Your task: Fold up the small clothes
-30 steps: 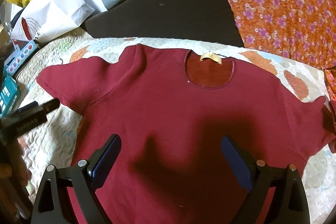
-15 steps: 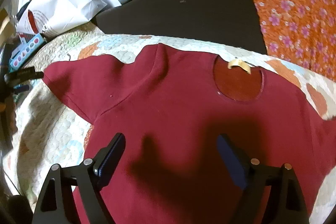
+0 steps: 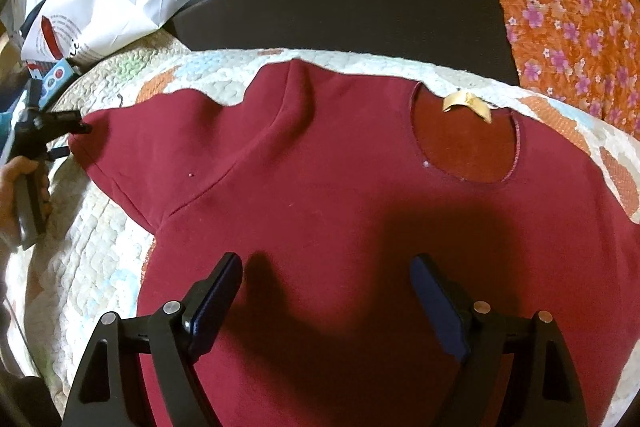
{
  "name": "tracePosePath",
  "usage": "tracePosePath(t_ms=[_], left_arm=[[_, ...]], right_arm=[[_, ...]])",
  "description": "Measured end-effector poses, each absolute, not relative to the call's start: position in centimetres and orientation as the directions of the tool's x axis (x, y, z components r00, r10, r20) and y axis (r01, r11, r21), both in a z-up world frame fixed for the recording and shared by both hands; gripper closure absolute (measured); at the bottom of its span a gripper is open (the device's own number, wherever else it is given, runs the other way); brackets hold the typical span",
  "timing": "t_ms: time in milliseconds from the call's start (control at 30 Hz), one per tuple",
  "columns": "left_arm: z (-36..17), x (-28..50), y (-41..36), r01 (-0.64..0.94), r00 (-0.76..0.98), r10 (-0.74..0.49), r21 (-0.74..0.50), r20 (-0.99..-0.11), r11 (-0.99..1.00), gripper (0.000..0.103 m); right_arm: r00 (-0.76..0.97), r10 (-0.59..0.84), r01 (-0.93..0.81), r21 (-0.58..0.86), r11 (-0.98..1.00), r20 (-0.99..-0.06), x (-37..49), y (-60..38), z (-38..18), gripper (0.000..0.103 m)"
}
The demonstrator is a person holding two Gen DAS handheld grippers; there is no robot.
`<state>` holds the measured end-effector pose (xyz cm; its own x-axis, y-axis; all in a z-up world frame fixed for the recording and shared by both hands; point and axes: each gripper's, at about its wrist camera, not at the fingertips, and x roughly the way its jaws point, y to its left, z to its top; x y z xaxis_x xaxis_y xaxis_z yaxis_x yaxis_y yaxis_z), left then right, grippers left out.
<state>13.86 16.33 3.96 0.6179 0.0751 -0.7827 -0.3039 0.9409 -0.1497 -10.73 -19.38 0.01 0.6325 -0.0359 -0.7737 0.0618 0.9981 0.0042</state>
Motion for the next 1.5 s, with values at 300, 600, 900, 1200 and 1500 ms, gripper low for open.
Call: tracePosePath(t_ms=[300, 600, 900, 1200, 1500], left_arm=[[15.4, 5.5, 8.0, 0.092, 0.764, -0.307, -0.375, -0.568, 0.923, 0.097], [13.3, -4.4, -9.4, 0.417, 0.584, -0.581, -0.404, -0.568, 0.814, 0.097], [4.7, -7.4, -18.7, 0.539, 0.381, -0.56, -0.315, -0.736, 0.781, 0.095], [11.4, -9.9, -8.8, 0.536, 0.581, -0.538, -0.21, -0.611, 0.818, 0.047], [7.3, -6.9, -4.7, 0.382, 0.618, -0.442, -0.243, -0.65, 0.892, 0.047]], right_arm=[[0.683, -0.066, 0.127, 0.029, 0.992, -0.727, -13.5, -23.0, 3.3, 0.019], [0.708, -0.135, 0.251, 0.068, 0.966, -0.694, -17.6, -28.6, 6.1, 0.019], [0.678, -0.123, 0.316, 0.137, 0.939, -0.725, -19.5, -32.8, 5.7, 0.019], [0.676, 0.07, 0.239, 0.308, 0.921, -0.734, -15.6, -31.5, 4.6, 0.019], [0.623, 0.01, 0.25, 0.211, 0.945, -0.782, -14.5, -29.0, 2.5, 0.019]])
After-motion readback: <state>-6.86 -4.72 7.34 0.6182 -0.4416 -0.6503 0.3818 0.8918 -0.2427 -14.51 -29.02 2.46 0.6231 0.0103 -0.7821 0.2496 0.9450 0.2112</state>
